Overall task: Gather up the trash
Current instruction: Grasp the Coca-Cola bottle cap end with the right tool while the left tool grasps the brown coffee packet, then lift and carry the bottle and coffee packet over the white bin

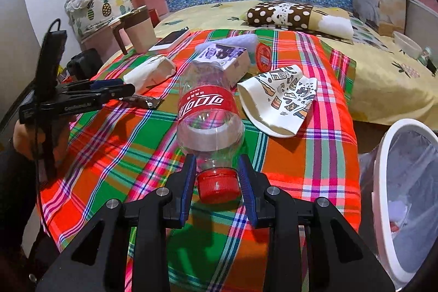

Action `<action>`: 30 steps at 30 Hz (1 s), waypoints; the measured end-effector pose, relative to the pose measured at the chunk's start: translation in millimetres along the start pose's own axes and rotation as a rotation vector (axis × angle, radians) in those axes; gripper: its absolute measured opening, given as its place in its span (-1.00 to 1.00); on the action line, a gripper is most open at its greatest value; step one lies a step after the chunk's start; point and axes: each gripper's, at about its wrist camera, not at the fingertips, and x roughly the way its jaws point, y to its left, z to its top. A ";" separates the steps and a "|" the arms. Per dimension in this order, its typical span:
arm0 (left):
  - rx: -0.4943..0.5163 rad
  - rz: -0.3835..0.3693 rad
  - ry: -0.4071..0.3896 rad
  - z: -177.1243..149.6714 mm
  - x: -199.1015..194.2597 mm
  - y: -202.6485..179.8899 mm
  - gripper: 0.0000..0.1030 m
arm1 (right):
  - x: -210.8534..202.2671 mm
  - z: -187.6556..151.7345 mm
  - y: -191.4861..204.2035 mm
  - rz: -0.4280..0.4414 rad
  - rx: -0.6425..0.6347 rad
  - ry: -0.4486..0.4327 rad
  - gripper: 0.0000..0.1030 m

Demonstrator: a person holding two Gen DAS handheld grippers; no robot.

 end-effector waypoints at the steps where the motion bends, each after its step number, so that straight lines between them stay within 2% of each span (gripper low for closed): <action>1: 0.013 -0.023 0.011 1.1 2.9 1.7 -0.03 | 0.2 0.0 -0.3 0.001 0.001 -0.001 -0.34; 3: 0.051 -0.077 0.032 3.3 7.6 1.0 -0.03 | 0.0 -0.4 -0.4 0.003 0.002 -0.002 -0.34; 7: 0.132 -0.099 0.074 0.3 11.4 -11.2 -0.03 | 0.4 -0.2 -1.1 0.009 0.008 -0.001 -0.34; 11: 0.169 -0.135 0.094 -12.1 7.1 -28.8 -0.03 | -1.4 -4.4 -1.5 0.008 0.012 -0.005 -0.34; 14: 0.179 -0.136 0.113 -23.3 4.1 -46.4 -0.03 | -3.2 -6.8 -1.4 0.009 0.017 -0.007 -0.34; 17: 0.144 -0.055 0.131 -29.1 4.6 -58.8 -0.03 | -5.9 -9.6 -0.4 0.011 0.025 -0.008 -0.34; 20: 0.041 -0.032 0.126 -26.8 4.0 -55.8 -0.03 | -9.2 -13.2 0.9 0.017 0.031 -0.006 -0.34; 22: -0.022 -0.013 0.124 -25.1 6.7 -53.1 -0.20 | -11.2 -16.1 1.2 0.019 0.032 -0.004 -0.34; 23: -0.025 0.023 0.122 -25.1 9.4 -54.7 -0.41 | -12.1 -17.2 0.7 0.020 0.034 -0.003 -0.34; 24: -0.024 0.042 0.116 -24.7 10.3 -54.7 -0.54 | -13.2 -18.2 0.2 0.021 0.036 -0.003 -0.34; 30: -0.076 0.028 0.106 -30.4 2.2 -56.2 -0.56 | -21.3 -21.5 -3.5 0.016 0.066 -0.023 -0.35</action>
